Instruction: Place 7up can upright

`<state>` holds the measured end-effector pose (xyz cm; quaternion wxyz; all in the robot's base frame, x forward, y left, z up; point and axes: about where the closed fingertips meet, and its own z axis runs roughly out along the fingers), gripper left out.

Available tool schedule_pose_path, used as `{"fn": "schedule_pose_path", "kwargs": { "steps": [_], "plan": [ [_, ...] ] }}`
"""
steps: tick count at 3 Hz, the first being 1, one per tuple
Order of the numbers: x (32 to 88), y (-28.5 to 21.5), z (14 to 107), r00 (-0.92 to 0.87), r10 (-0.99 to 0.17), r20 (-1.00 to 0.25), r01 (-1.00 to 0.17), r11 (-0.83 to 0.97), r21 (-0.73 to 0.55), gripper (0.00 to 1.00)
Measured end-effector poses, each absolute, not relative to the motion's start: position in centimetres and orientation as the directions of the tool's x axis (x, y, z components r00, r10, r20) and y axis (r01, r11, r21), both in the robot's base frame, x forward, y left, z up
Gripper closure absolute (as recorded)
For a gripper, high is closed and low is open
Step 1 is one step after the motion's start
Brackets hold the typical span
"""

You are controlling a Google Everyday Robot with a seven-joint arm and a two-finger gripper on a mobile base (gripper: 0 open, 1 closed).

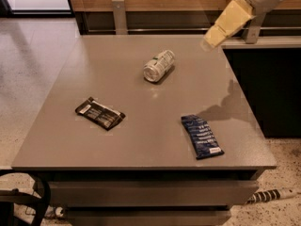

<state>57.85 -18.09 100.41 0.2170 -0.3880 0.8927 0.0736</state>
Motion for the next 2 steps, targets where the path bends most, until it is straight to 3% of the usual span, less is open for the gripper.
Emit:
{"fn": "schedule_pose_path", "kwargs": {
  "steps": [2],
  "plan": [
    [62.7,-14.3,98.7,-0.822,-0.474,-0.315,-0.497,0.868,-0.009,0.0]
  ]
}}
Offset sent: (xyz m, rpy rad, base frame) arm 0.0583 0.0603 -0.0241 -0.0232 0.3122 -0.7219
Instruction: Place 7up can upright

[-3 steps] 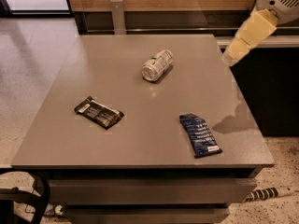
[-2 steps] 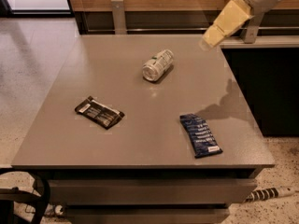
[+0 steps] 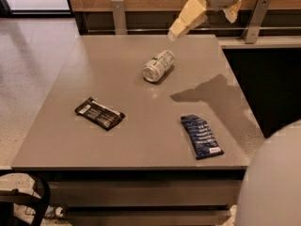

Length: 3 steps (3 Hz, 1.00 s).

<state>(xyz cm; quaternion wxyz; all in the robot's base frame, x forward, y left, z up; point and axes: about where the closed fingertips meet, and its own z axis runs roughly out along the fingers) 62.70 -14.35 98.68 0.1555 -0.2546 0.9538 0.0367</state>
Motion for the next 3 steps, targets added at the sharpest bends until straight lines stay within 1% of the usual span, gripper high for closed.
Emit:
{"fn": "schedule_pose_path", "kwargs": {
  "steps": [1,2,3],
  "plan": [
    [63.53,-13.76,98.6,-0.87,-0.372,-0.325,-0.399,0.917,0.021,0.0],
    [63.53,-13.76,98.6,-0.87,-0.372,-0.325,-0.399,0.917,0.021,0.0],
    [64.39,-13.94,97.82,-0.895,-0.298,-0.332,-0.338,0.939,0.068,0.0]
  ]
}}
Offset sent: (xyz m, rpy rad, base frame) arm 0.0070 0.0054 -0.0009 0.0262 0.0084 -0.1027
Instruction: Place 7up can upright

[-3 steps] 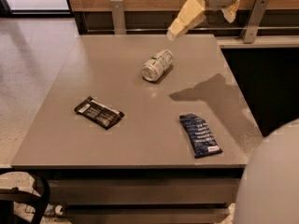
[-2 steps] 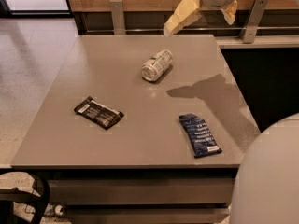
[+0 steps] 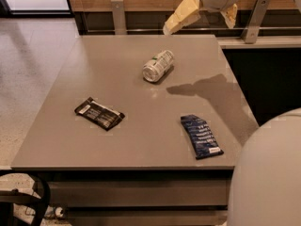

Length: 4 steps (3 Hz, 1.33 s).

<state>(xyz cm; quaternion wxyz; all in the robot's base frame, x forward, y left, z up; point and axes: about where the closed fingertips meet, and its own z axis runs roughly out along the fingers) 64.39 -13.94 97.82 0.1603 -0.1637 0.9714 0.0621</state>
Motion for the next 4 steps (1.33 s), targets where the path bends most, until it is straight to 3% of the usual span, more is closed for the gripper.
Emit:
{"fn": "schedule_pose_path", "kwargs": {
  "steps": [2,4],
  "plan": [
    [67.2,-12.0,95.2,-0.978,-0.002,-0.21,-0.031,0.99,0.134,0.0],
    [70.9,-7.6,92.8,-0.949,0.278,-0.151,0.263,0.958,0.116,0.0]
  ]
}}
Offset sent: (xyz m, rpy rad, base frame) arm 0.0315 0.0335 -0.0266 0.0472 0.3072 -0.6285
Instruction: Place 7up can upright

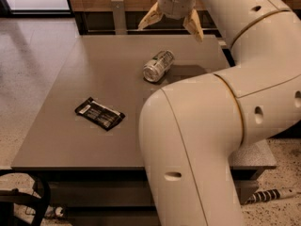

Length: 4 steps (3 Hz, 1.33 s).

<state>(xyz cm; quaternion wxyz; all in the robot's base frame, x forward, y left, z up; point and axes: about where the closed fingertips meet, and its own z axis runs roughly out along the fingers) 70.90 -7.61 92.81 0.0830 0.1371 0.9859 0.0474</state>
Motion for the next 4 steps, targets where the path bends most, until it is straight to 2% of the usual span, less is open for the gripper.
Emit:
{"fn": "schedule_pose_path", "kwargs": {
  "steps": [2,4],
  "plan": [
    [72.3,-4.5,88.1,-0.888,0.457,-0.047,0.451,0.887,0.101,0.0],
    [71.8,-3.8,86.3,-0.833,0.553,0.021,0.553,0.829,0.088,0.0]
  ]
}}
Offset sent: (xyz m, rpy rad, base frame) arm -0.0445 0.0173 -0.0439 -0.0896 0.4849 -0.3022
